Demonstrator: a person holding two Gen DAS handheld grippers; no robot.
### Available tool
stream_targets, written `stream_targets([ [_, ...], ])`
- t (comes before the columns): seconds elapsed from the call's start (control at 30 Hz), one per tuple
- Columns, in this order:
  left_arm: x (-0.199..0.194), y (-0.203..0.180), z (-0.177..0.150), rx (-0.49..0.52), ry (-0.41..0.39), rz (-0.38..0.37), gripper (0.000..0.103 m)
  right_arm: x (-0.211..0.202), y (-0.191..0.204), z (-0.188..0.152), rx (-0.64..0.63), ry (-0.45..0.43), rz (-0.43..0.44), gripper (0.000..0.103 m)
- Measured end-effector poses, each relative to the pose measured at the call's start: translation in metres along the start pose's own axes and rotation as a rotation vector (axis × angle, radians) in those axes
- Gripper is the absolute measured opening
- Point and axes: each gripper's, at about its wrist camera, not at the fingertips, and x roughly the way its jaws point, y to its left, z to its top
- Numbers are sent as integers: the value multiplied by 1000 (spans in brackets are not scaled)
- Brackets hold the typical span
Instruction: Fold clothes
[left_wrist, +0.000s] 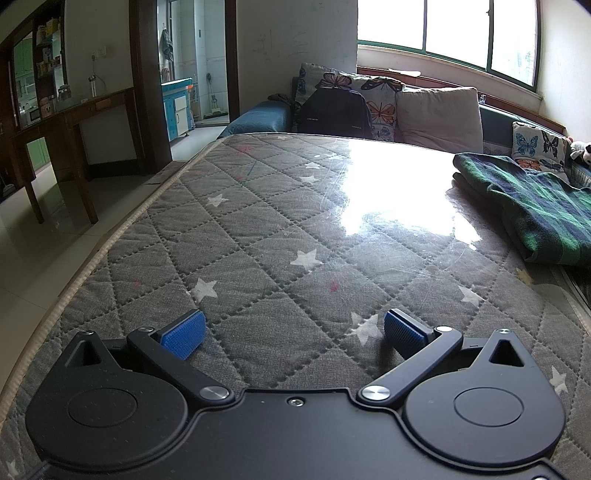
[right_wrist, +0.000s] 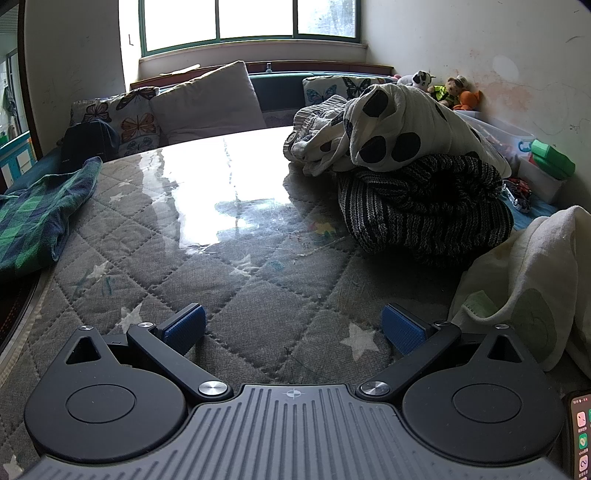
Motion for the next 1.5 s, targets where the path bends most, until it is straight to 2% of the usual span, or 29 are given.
stream_targets([
  [1.5,0,0,0,0,0,0,103,0,-1,0,0,1,0,103],
])
